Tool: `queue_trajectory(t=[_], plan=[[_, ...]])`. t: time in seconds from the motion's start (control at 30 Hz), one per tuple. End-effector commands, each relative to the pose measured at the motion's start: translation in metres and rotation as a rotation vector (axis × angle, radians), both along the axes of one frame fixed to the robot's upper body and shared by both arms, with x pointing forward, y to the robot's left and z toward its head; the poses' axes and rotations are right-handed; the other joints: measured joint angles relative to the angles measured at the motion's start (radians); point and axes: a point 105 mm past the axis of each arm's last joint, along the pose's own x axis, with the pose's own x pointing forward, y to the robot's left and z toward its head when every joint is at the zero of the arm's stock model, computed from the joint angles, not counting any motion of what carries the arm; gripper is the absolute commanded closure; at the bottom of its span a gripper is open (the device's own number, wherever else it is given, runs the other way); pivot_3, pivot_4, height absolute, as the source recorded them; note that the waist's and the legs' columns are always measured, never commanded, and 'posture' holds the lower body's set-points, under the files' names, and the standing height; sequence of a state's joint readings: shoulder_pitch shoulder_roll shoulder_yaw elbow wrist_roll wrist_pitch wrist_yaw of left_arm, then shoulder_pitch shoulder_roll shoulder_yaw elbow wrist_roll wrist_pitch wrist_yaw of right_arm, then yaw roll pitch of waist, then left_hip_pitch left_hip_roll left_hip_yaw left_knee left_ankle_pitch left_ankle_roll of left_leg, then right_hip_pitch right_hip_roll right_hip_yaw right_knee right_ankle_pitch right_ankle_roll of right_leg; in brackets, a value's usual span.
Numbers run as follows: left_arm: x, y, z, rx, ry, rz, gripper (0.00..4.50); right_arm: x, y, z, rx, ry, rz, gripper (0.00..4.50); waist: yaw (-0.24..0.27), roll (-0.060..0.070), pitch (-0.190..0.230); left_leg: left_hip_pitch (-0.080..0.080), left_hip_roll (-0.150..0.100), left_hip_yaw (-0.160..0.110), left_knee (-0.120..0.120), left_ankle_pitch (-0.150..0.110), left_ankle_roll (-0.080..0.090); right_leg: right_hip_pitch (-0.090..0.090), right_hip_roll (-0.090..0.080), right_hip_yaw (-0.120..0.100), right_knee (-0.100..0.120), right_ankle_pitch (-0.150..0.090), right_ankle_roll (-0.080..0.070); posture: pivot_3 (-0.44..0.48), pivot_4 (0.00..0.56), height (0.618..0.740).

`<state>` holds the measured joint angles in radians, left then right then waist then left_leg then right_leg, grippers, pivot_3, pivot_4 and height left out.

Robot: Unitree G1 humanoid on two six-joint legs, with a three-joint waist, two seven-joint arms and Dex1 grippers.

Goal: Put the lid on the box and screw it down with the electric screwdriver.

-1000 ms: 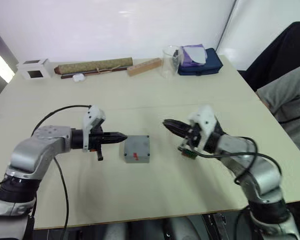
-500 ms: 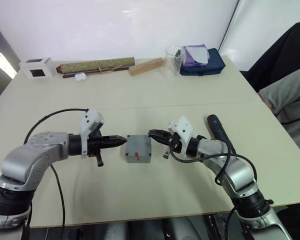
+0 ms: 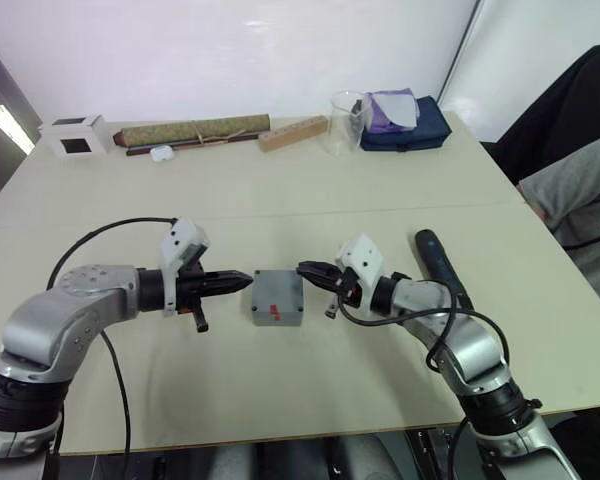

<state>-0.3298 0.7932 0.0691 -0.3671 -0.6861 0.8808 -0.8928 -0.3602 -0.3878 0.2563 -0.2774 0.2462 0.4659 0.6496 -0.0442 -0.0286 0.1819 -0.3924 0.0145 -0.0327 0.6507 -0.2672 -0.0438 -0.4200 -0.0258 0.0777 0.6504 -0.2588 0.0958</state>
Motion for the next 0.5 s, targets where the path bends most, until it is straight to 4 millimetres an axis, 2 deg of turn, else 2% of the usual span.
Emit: queue_trajectory(t=[0.03,0.4,0.47,0.5], plan=[[0.0002,-0.0038,0.0096,0.001,-0.054,-0.019,4.50,0.0031,0.0045,0.0044,0.008,-0.034,0.008,4.48,0.000,0.000,0.000,0.000,0.000,0.000,0.000,0.000,0.000,0.000,0.000,0.000,0.000,0.000,0.000,0.000,0.150,0.740],[0.0020,-0.0022,0.0064,0.001,-0.055,-0.008,4.50,0.0055,0.0038,0.0006,-0.006,-0.033,0.004,4.48,0.000,0.000,0.000,0.000,0.000,0.000,0.000,0.000,0.000,0.000,0.000,0.000,0.000,0.000,0.000,0.000,0.150,0.740],[0.0021,-0.0021,0.0065,-0.002,-0.056,-0.009,4.50,0.0056,0.0035,0.0003,-0.010,-0.035,0.003,3.79,0.000,0.000,0.000,0.000,0.000,0.000,0.000,0.000,0.000,0.000,0.000,0.000,0.000,0.000,0.000,0.000,0.150,0.740],[0.0027,-0.0018,0.0063,-0.004,-0.056,-0.008,4.50,0.0043,0.0039,0.0008,-0.010,-0.033,0.009,3.60,0.000,0.000,0.000,0.000,0.000,0.000,0.000,0.000,0.000,0.000,0.000,0.000,0.000,0.000,0.000,0.000,0.150,0.740]])
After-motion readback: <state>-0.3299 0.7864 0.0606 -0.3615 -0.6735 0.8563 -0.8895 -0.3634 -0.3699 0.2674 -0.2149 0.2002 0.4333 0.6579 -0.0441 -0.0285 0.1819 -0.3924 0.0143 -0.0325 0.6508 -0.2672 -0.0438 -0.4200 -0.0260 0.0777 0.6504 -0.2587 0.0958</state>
